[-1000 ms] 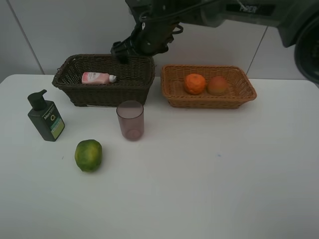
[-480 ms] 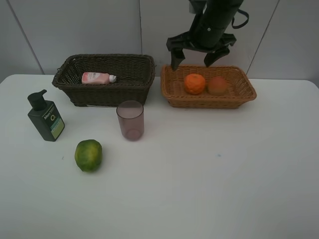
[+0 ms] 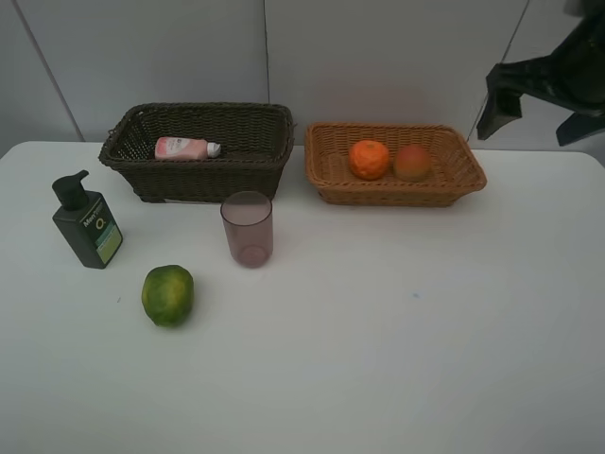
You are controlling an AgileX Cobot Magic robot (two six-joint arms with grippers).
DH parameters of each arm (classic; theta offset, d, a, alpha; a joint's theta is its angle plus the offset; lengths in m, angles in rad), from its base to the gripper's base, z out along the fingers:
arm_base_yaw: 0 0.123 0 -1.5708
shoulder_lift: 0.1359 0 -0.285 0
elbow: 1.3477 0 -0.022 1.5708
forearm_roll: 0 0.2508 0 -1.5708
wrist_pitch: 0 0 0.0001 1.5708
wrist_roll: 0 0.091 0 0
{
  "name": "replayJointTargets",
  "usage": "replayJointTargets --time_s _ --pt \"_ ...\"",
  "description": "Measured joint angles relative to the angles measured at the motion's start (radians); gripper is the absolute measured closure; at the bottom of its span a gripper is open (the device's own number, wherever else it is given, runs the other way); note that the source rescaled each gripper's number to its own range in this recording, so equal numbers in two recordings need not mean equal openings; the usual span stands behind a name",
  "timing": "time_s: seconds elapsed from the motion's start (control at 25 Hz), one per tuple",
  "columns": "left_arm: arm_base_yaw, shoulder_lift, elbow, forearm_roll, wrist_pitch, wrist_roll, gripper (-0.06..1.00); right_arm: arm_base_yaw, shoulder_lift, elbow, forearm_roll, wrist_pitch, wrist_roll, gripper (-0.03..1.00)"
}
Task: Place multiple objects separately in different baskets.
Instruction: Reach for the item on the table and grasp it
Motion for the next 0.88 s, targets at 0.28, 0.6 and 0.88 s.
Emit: replayJointTargets --time_s 0.28,0.6,0.88 --pt "0.000 0.000 0.000 0.000 0.000 0.000 0.01 -0.006 -0.364 0.164 -0.017 0.060 0.000 0.01" --pt "0.000 0.000 0.000 0.000 0.000 0.000 0.01 -0.006 -0.751 0.290 -0.014 0.130 0.000 0.01" --pt "0.000 0.000 0.000 0.000 0.000 0.000 0.01 -0.006 -1.067 0.436 -0.006 0.132 0.000 0.01"
